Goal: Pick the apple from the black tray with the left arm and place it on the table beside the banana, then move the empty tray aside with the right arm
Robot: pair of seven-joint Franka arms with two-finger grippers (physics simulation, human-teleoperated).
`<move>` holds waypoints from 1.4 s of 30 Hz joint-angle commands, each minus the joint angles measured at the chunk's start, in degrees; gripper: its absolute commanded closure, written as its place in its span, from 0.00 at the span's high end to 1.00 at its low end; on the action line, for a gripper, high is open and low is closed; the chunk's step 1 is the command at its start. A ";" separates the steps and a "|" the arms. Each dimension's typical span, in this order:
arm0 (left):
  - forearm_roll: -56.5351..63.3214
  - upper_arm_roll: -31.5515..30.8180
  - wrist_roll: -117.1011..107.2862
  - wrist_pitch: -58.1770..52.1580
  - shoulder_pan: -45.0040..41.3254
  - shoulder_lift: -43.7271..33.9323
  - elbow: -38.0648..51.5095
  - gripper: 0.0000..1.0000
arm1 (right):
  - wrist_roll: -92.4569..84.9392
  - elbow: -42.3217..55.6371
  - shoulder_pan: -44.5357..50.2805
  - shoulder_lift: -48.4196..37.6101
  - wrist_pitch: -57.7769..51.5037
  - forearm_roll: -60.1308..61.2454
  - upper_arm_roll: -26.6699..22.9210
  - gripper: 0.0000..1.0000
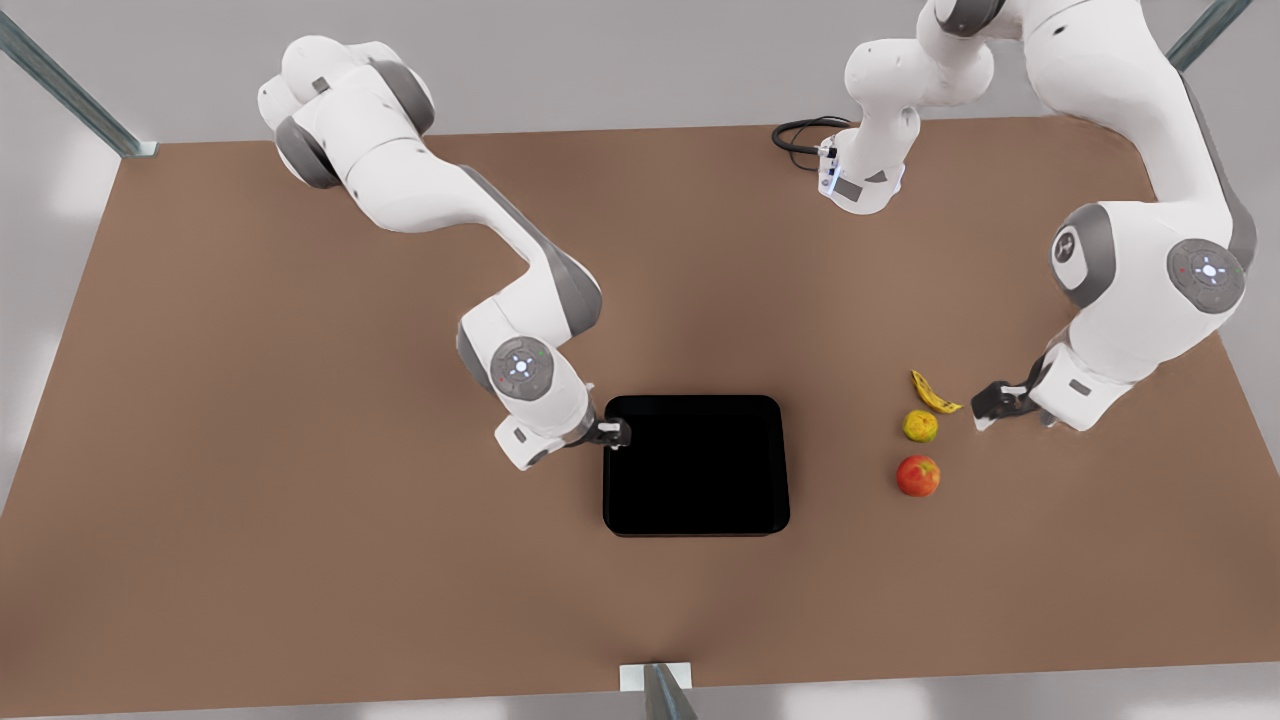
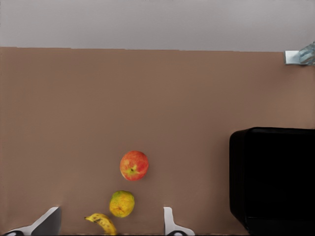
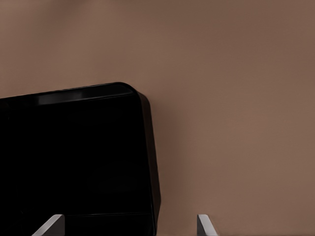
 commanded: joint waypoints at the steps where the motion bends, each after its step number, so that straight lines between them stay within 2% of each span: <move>1: -0.85 0.04 11.15 -2.14 0.20 -3.35 -3.02 1.00 | 23.32 -0.24 0.09 0.80 5.21 -0.29 -0.02 1.00; 7: -0.76 0.04 12.47 -2.49 0.81 -2.91 -3.29 1.00 | 15.77 -0.42 1.41 4.84 5.22 -1.87 -0.02 1.00; 8: -0.76 0.04 12.47 -2.49 0.81 -2.83 -3.29 1.00 | 13.83 -0.68 1.32 5.63 5.21 -1.26 -0.02 0.97; 12: -0.76 -0.05 12.38 -2.40 0.81 -2.74 -3.29 1.00 | 3.12 -2.53 1.32 6.51 5.21 -1.61 0.07 1.00; 23: -0.76 -0.05 12.38 -2.58 0.81 -2.83 -3.29 1.00 | -2.25 -2.62 2.99 12.49 10.66 -1.79 0.07 0.99; 25: -0.76 -0.05 12.38 -2.67 0.81 -2.83 -3.29 1.00 | -2.25 -2.53 2.73 12.31 10.58 -1.61 -0.02 0.90; 27: -0.76 -0.14 12.38 -2.67 0.72 -2.74 -3.29 1.00 | -2.87 -2.53 2.46 12.13 10.23 -1.43 -0.11 0.64; 30: -0.76 -0.14 12.38 -2.67 0.72 -2.74 -3.38 1.00 | -2.87 -2.53 2.02 11.96 9.96 -1.26 0.16 0.45; 38: -0.76 -0.14 12.30 -2.58 0.72 -2.91 -3.29 1.00 | -2.78 -2.44 0.70 11.87 9.43 -1.08 2.18 0.25; 41: -0.76 -0.14 12.30 -2.67 0.72 -3.00 -3.38 1.00 | -2.78 -2.44 0.62 11.52 9.26 -1.08 2.44 0.21; 42: -0.76 -0.14 12.30 -2.67 0.72 -2.91 -3.38 1.00 | -2.87 -2.44 -0.87 11.26 8.55 -1.17 4.02 0.19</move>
